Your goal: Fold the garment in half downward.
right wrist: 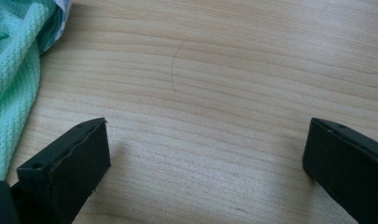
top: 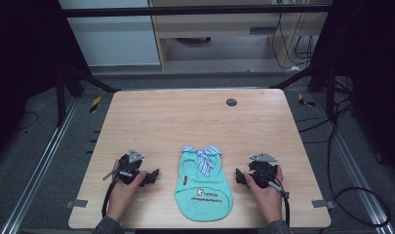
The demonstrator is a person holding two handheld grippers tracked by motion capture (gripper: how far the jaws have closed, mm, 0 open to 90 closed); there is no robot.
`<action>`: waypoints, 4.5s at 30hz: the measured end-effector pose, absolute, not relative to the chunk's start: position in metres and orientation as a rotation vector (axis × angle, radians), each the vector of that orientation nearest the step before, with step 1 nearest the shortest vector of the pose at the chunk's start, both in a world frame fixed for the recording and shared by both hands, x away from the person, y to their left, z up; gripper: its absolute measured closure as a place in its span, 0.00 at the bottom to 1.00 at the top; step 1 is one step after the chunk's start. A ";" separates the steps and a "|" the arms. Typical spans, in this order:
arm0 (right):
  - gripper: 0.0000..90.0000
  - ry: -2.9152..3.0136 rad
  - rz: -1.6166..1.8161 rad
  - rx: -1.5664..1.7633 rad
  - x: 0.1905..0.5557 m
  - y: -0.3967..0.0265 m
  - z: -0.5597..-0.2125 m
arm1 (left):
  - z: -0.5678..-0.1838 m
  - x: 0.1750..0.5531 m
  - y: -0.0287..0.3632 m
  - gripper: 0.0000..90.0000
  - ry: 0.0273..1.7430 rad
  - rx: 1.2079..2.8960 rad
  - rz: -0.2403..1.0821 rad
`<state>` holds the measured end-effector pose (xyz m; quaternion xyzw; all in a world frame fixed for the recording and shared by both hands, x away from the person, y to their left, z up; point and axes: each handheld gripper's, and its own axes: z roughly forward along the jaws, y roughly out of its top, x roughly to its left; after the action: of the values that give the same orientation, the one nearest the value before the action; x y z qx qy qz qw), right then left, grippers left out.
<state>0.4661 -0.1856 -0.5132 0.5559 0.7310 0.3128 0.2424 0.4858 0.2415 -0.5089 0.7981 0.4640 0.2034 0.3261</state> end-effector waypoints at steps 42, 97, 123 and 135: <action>0.76 2.336 0.930 1.194 0.556 -0.106 -0.457 | -0.441 0.573 0.137 0.56 1.002 2.197 0.347; 0.66 2.477 0.821 1.278 0.559 -0.092 -0.484 | -0.480 0.569 0.127 0.65 0.990 2.364 0.229; 0.92 2.501 0.877 1.134 0.547 -0.096 -0.463 | -0.454 0.569 0.121 0.96 0.800 2.393 0.283; 0.92 2.446 0.920 1.080 0.541 -0.103 -0.433 | -0.427 0.577 0.116 0.96 0.740 2.377 0.325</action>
<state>0.5411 -0.1033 -0.4333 0.3772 0.8544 0.3212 0.1564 0.5773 0.1163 -0.4269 0.9001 0.2800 0.1231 0.3102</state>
